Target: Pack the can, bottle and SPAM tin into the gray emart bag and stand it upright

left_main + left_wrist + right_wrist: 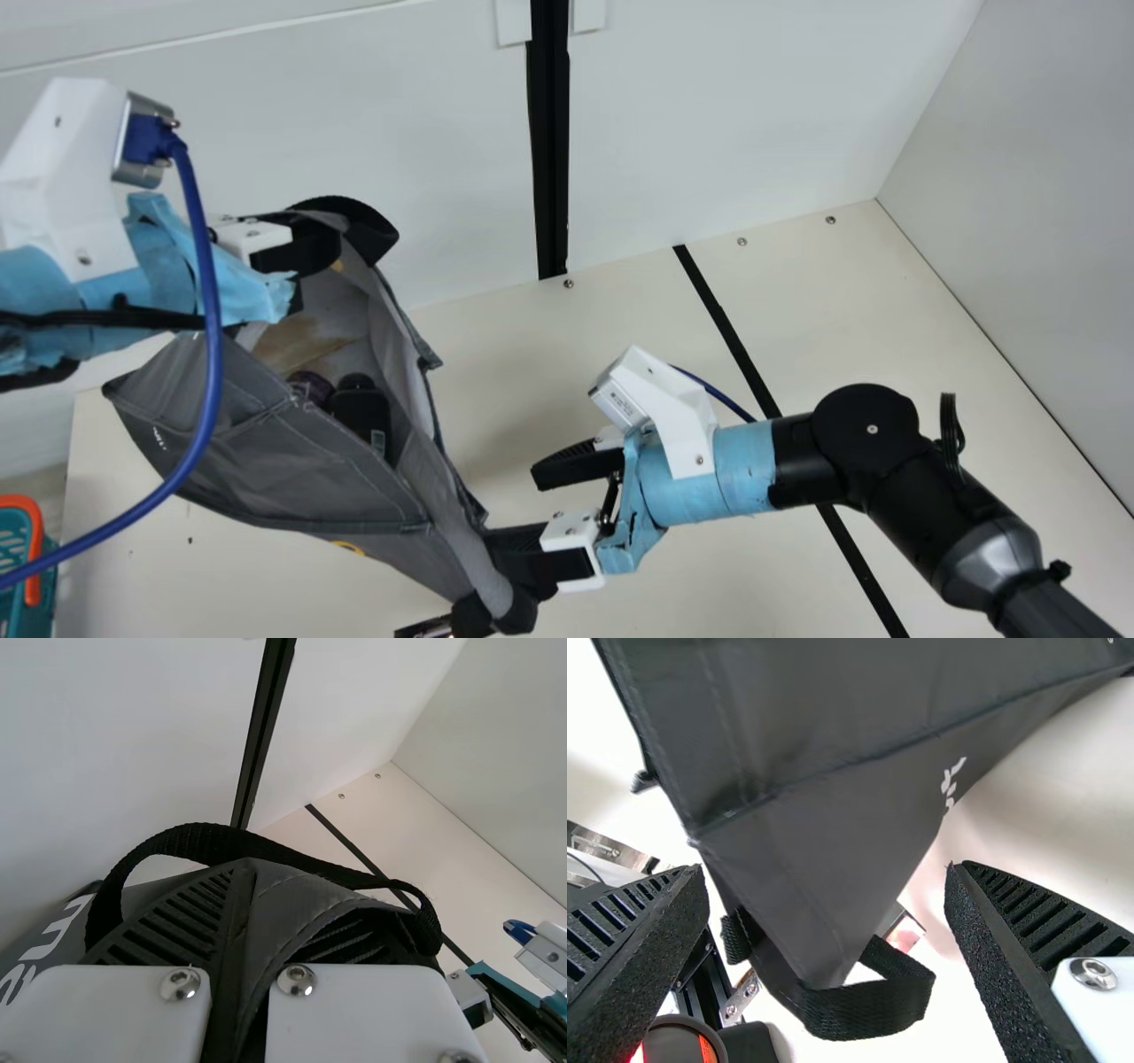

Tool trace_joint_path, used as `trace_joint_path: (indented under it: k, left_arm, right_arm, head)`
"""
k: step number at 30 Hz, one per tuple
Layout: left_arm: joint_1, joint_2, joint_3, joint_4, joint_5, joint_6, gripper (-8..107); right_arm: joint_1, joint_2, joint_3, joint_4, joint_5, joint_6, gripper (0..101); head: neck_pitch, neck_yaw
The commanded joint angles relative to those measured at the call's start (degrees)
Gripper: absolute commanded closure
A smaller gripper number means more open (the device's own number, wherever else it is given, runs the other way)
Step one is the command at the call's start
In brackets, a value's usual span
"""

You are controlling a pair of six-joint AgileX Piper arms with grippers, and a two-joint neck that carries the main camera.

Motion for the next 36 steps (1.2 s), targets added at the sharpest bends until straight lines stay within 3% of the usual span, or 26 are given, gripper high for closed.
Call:
trace_joint_path:
  k: [1,13,29,36]
  left_arm:
    - [-0.1,0.2,0.1,-0.2,-0.1,0.2,107]
    - [-0.2,0.8,-1.5,-0.5,0.8,0.2,107]
    - [-0.8,2.5,-7.3,0.4,3.6,-1.4,107]
    - [-0.9,3.3,-9.2,0.6,4.2,-1.8,107]
  right_arm:
    - [0.1,-0.2,-0.2,0.0,0.2,0.2,6]
    - [1.5,0.8,0.3,0.4,-1.2,-0.3,6]
    - [3.1,7.0,-0.1,1.1,-4.6,-3.3,6]
    - [2.5,8.8,-1.2,1.8,-4.2,-3.8,53]
  head:
    - [-1.3,0.0]
    - [-1.3,0.0]
    - [-1.3,0.0]
    - [-1.3,0.0]
